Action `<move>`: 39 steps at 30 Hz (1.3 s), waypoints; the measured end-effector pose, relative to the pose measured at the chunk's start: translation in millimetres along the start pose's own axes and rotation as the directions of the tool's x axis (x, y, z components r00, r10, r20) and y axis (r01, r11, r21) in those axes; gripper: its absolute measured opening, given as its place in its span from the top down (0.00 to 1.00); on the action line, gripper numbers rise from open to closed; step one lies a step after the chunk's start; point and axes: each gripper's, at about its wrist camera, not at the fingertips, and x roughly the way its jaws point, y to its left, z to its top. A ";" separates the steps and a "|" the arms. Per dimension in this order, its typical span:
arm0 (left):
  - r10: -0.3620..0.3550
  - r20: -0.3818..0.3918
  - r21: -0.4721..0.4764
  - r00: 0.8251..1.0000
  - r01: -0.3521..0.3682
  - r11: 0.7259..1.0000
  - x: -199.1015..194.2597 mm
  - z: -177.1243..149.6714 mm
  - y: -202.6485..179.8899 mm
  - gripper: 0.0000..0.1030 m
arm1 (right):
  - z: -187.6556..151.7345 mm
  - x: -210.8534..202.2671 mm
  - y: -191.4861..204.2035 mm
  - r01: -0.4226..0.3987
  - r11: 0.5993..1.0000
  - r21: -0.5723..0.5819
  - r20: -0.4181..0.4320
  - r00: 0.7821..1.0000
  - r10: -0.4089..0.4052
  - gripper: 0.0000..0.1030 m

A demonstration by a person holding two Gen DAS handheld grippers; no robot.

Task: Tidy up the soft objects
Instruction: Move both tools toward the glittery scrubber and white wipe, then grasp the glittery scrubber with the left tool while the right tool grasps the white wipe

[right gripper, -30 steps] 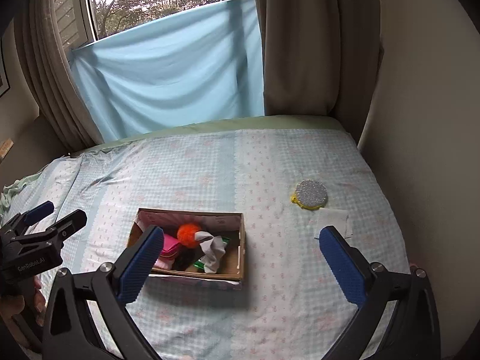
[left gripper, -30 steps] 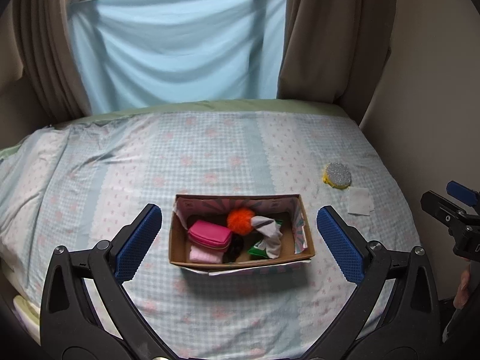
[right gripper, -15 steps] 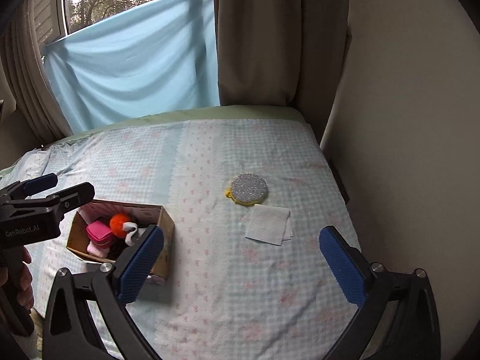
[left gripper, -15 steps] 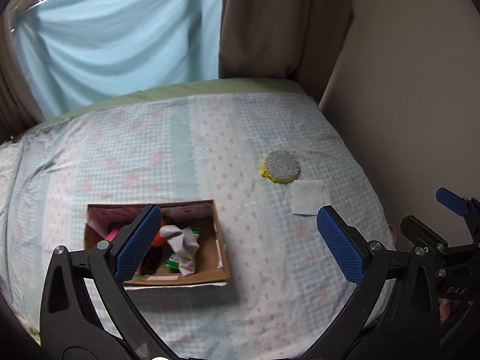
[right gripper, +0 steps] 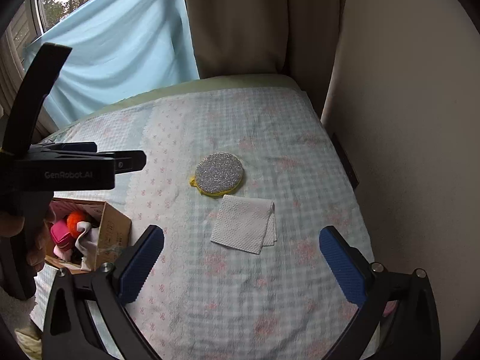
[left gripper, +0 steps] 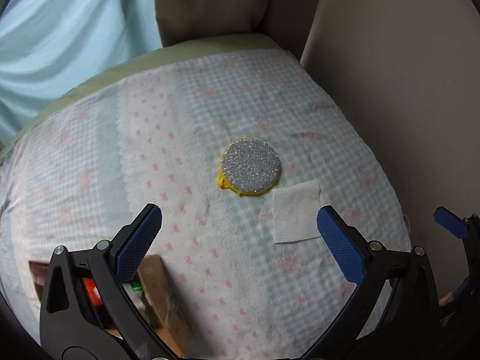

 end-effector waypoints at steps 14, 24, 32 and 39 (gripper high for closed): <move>-0.040 -0.218 0.113 0.975 0.066 0.991 227.3 45.8 -5.0 0.00 | -12.9 168.6 -24.3 -0.030 0.999 0.014 -0.138 0.990 0.031 0.00; -0.029 -0.289 0.194 0.957 0.089 0.977 279.6 41.3 -15.2 0.01 | -25.4 231.9 -6.0 -0.038 0.997 -0.065 -0.271 0.962 0.019 0.01; -0.029 -0.270 0.272 0.962 0.106 0.956 270.6 43.3 -26.6 0.48 | -22.8 224.0 6.6 -0.044 0.991 -0.124 -0.251 0.968 0.012 0.59; -0.026 -0.262 0.300 0.965 0.107 0.948 259.5 40.6 -33.7 0.65 | -10.2 222.3 6.1 -0.059 0.992 -0.114 -0.250 0.968 0.029 0.81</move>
